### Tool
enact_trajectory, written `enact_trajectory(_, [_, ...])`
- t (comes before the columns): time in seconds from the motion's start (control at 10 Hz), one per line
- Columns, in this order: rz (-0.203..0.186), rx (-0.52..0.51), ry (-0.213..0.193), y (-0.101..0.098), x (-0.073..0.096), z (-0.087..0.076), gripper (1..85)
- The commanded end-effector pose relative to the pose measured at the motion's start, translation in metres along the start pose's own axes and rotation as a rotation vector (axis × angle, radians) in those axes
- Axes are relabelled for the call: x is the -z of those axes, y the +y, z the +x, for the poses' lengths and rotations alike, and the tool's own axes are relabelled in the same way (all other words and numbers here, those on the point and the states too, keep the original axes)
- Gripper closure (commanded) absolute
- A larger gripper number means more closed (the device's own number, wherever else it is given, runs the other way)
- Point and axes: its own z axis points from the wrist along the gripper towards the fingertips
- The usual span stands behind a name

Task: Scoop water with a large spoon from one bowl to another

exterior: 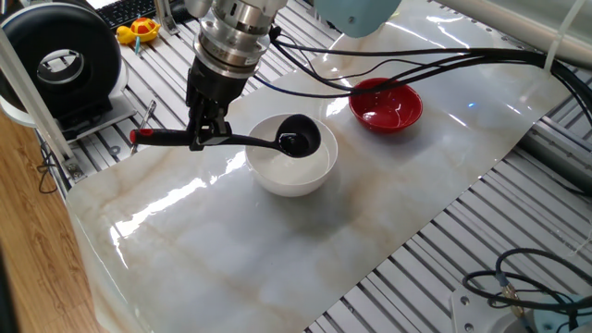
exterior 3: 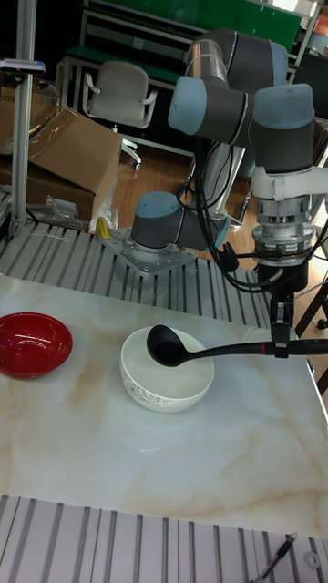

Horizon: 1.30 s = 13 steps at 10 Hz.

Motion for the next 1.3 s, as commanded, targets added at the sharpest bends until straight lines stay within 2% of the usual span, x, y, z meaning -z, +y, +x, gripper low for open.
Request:
enact_trajectory(0.0, [-0.003,-0.015,-0.014,0.000,0.003,0.000,84.3])
enact_trajectory(0.2, [0.008,-0.023,-0.015,-0.003,0.003,0.000,84.3])
enact_trajectory(0.5, [0.008,-0.029,-0.015,-0.003,0.003,0.000,84.3])
enact_trajectory(0.7, [0.002,-0.026,-0.029,-0.003,0.007,0.000,84.3])
enact_trajectory(1.0, [-0.002,-0.017,-0.029,-0.002,0.010,0.012,84.3])
enact_trajectory(1.2, [-0.001,-0.015,-0.035,-0.002,0.012,0.013,84.3])
